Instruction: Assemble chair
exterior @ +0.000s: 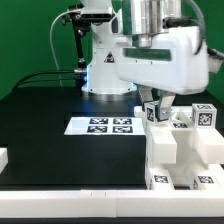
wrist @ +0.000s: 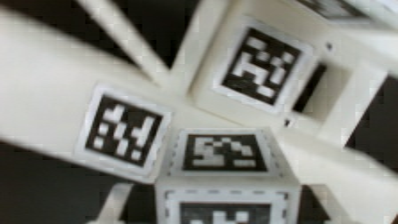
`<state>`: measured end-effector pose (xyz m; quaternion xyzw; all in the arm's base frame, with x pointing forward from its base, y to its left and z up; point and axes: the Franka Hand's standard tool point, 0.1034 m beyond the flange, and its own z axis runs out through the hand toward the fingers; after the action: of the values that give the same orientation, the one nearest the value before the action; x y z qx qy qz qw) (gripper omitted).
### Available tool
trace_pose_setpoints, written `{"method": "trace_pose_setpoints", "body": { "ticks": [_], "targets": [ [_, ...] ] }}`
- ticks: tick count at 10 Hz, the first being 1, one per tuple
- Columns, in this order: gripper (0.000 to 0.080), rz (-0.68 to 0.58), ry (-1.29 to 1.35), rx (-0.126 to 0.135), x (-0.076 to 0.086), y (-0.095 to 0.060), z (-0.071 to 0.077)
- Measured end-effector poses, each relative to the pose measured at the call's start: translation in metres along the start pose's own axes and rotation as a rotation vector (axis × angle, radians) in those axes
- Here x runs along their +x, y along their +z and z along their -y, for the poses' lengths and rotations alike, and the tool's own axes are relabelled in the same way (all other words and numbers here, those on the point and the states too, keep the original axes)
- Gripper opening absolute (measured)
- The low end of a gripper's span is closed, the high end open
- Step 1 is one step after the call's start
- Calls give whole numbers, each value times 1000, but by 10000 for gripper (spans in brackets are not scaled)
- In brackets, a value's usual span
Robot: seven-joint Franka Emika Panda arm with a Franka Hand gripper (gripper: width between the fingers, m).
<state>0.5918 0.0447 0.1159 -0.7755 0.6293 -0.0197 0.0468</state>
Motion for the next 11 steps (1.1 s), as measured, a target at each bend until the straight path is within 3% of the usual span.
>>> {"method": "trace_pose_setpoints", "body": {
  "ticks": [3,5,6,7,8,9,11],
  "targets": [
    [282,4,352,19,-4,2,0],
    [282,4,302,15,-4,2,0],
    [461,4,297,14,-4,3,-1],
    [581,14,89,-6,-3,0,1],
    [581,31,-144,-14,-1,-2,4],
    [635,44,-294,-17,0,0,3],
    [646,43,-381,-16,0,0,3]
  ]
}}
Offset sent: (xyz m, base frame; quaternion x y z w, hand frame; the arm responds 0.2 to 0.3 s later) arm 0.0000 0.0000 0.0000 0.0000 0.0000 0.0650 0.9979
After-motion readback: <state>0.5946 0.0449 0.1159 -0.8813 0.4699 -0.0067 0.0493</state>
